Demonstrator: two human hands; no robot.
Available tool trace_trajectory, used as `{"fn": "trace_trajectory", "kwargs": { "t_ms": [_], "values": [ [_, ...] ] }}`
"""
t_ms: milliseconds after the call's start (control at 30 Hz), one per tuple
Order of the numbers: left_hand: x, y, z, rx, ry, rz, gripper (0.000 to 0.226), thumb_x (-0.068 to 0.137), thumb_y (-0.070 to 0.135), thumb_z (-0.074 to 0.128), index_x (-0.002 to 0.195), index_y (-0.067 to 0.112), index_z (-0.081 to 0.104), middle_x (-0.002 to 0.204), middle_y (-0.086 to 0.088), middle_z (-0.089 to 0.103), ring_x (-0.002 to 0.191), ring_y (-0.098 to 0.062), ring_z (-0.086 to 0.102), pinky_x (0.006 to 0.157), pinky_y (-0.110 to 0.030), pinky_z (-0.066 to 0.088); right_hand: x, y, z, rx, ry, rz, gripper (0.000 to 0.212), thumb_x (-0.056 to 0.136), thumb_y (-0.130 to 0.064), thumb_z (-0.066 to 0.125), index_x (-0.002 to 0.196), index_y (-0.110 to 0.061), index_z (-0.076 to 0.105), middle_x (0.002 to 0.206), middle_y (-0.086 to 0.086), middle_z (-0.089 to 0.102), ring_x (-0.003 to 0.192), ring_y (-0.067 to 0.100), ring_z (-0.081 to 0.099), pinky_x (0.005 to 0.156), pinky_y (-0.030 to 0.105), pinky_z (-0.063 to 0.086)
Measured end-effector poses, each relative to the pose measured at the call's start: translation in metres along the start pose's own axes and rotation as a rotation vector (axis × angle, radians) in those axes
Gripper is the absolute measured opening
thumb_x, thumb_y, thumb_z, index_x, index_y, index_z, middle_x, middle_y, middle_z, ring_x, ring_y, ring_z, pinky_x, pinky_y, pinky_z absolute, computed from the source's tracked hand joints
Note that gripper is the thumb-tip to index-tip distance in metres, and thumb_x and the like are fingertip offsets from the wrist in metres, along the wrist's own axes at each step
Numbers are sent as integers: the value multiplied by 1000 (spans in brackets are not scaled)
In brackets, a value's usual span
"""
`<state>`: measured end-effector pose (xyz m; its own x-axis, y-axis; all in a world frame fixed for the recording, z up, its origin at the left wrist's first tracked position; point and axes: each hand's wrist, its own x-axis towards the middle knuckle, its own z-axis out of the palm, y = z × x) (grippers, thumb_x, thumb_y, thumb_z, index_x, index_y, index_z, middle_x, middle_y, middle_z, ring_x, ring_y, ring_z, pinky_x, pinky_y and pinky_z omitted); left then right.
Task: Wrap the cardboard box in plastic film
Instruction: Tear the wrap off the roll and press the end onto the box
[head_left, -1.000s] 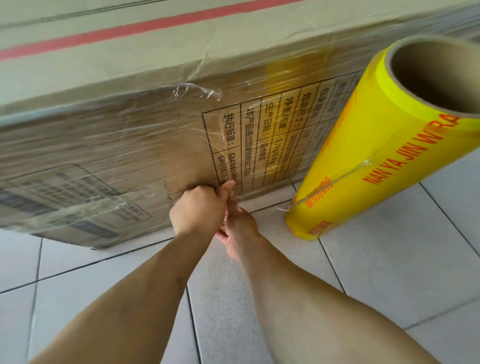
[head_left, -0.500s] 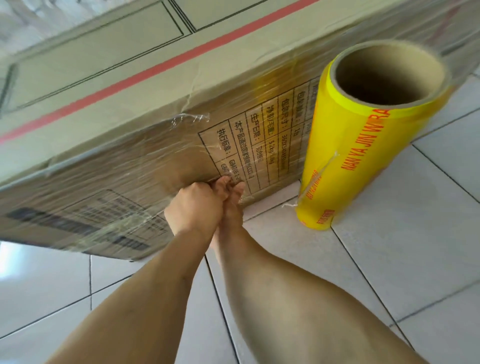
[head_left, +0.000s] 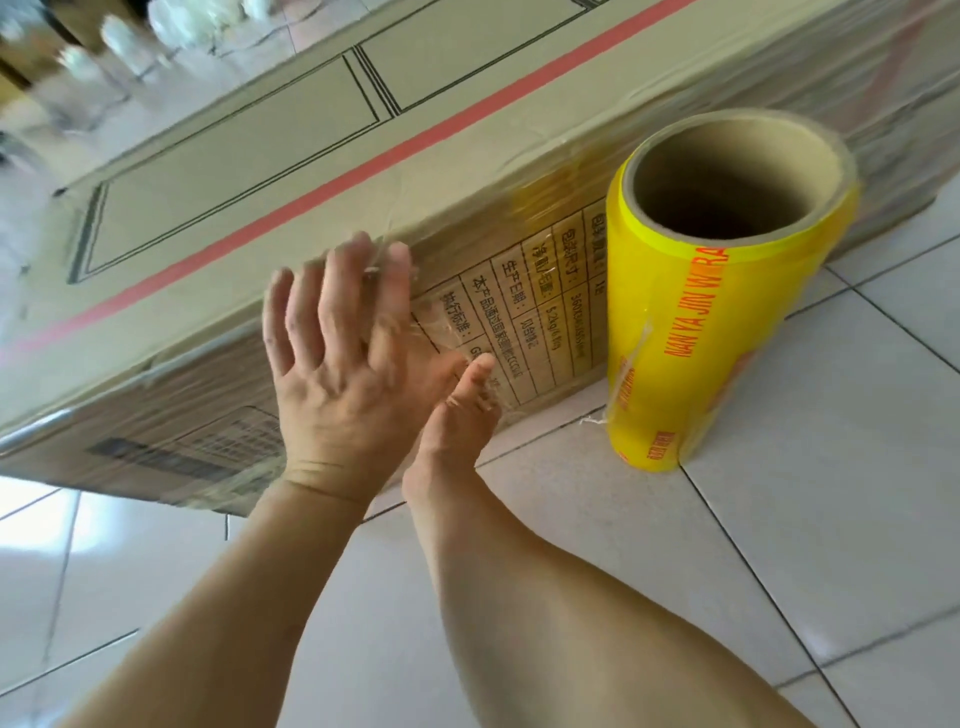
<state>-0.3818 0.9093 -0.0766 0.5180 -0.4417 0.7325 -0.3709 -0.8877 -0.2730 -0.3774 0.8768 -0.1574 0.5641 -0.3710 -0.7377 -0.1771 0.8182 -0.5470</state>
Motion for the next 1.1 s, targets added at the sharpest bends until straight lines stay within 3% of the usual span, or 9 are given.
{"fn": "trace_trajectory", "kwargs": {
  "t_ms": [67, 167, 300, 400, 500, 600, 733, 933, 1100],
  "values": [
    [11, -11, 2, 61, -168, -31, 105, 97, 89, 42, 161, 7, 27, 166, -23, 32, 150, -46, 36, 131, -58, 22, 4, -2, 5, -25, 69, 5, 122, 33, -106, 47, 126, -27, 51, 129, 2, 57, 118, 24, 56, 106, 51, 42],
    [20, -16, 2, -7, -362, -108, 109, 86, 86, 46, 160, 10, 25, 159, -30, 50, 145, -51, 47, 121, -69, 35, 3, -2, 13, 69, 122, -13, 129, 36, -106, 42, 132, -20, 51, 131, 6, 57, 122, 25, 55, 108, 49, 41],
    [22, -24, 5, -20, -275, -46, 98, 81, 75, 64, 148, 8, 40, 145, -25, 58, 129, -37, 37, 108, -61, 38, -1, -7, 24, 96, 161, 0, 127, 48, -99, 35, 145, -18, 39, 146, 11, 45, 132, 28, 45, 112, 52, 34],
    [21, -27, 9, -14, -222, -38, 83, 93, 74, 58, 140, 5, 52, 135, -25, 65, 118, -36, 38, 99, -51, 31, 1, -6, 32, 62, 186, 73, 103, 74, -87, 30, 156, -25, 21, 162, 8, 22, 147, 28, 24, 119, 52, 18],
    [28, -25, 3, -31, -270, -41, 71, 94, 66, 64, 131, 5, 58, 130, -24, 66, 114, -38, 40, 96, -51, 31, 8, -3, 40, 47, 258, 97, 87, 89, -74, 31, 157, -21, 19, 163, 8, 21, 149, 29, 21, 119, 49, 15],
    [56, -23, -11, -38, -478, -3, 76, 86, 62, 74, 134, 5, 57, 138, -23, 59, 127, -45, 51, 104, -62, 40, 5, -1, 41, 55, 285, 71, 91, 86, -79, 29, 157, -21, 23, 162, 7, 25, 148, 28, 23, 118, 49, 17],
    [96, -32, -12, -24, -693, 257, 108, 92, 76, 56, 170, 14, 16, 181, -10, 15, 168, -32, 12, 135, -54, 14, -19, -6, 56, 79, 264, -24, 113, 66, -97, 25, 155, -27, 24, 161, 7, 25, 145, 31, 30, 115, 57, 28],
    [98, -40, -10, -229, -771, 293, 89, 109, 51, 56, 175, 13, 10, 183, -11, 12, 170, -33, 12, 136, -50, 16, -21, -10, 76, 207, 377, -22, 120, 57, -97, 15, 156, -31, 19, 164, 1, 19, 148, 28, 23, 117, 57, 22],
    [100, -37, -15, -226, -852, 292, 88, 112, 52, 49, 175, 11, 3, 184, -12, 4, 171, -32, 3, 138, -46, 10, -22, -1, 71, 227, 348, -40, 135, 43, -107, 9, 157, -33, 17, 164, -3, 18, 149, 25, 23, 117, 56, 22]
  ]
}}
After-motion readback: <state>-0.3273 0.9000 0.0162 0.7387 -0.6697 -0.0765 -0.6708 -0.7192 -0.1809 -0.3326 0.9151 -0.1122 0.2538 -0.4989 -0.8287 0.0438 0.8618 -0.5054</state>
